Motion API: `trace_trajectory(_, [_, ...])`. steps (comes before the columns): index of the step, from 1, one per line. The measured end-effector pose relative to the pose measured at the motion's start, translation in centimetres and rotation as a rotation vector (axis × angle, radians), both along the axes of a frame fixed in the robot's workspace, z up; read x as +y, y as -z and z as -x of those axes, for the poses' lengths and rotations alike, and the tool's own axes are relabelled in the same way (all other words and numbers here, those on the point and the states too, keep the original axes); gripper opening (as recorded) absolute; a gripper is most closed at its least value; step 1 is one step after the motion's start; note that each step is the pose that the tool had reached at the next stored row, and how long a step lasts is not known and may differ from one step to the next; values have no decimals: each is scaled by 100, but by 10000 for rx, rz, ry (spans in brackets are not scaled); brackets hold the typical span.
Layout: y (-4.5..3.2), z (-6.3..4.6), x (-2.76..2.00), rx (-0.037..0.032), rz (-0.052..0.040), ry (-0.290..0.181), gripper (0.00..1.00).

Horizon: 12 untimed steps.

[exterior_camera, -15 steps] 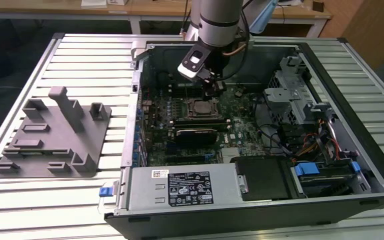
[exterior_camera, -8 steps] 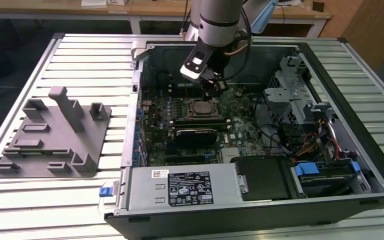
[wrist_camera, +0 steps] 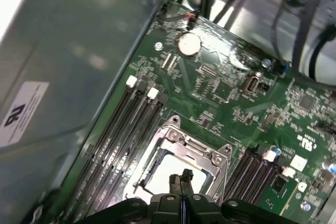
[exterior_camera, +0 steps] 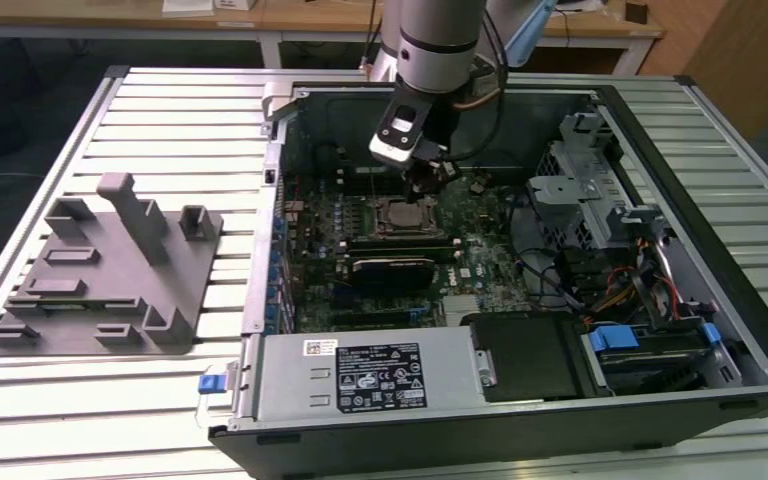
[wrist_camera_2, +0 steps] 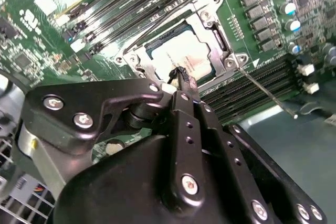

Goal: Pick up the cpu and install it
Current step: 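Close the cpu cover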

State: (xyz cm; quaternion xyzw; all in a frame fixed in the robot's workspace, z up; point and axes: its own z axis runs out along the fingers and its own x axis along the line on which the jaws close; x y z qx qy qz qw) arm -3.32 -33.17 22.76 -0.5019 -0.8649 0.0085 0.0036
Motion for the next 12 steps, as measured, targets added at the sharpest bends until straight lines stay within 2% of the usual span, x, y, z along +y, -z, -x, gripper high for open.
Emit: trace_trajectory(12, [1, 0, 0, 0, 1, -2080, 11])
